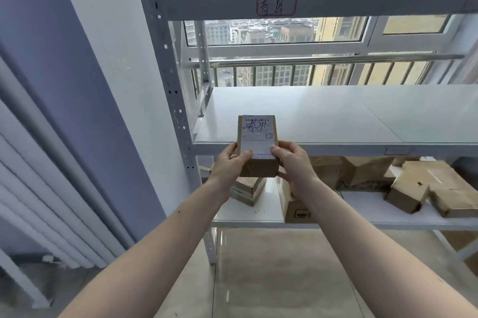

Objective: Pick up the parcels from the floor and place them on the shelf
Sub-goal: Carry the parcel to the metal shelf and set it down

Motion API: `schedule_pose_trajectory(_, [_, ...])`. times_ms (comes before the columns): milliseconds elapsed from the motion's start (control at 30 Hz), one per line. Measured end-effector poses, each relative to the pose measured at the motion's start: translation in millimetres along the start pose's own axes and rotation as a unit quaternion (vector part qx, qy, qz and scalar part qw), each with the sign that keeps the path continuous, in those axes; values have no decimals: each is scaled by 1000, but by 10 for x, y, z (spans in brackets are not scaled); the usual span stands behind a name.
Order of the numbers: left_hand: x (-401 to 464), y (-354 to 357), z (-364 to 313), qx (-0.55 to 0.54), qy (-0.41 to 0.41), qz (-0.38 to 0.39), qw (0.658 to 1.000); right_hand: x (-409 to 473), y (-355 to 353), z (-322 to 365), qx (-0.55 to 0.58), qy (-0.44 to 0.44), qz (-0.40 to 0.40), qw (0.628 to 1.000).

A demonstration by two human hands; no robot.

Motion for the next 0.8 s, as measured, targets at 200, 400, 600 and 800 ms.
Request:
schedule_pose_trajectory(200, [769,138,-81,-24,-12,-8,1000,782,49,171,-30,3,14,999])
schedule_pose_trajectory(400, [1396,176,-125,-26,-20,-4,999,1353,136,200,-30,13,4,999])
schedule_pose_trajectory(600, [1895,151,-237,-11,-5,20,1000,1803,263,250,-32,3,-10,999])
schedule_pose_trajectory(800, [2227,119,-245,-2,-6,36,999,2108,365,169,-25,8,-27,999])
Point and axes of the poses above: each hand's wrist, its own x-axis towards the middle knuckle, its own y-axis out of the palm, z = x × y, the point moved 8 cm from there along x, towards the middle knuckle, and after that the axes turned 2 degrees about -z, right-handed, at the moved point
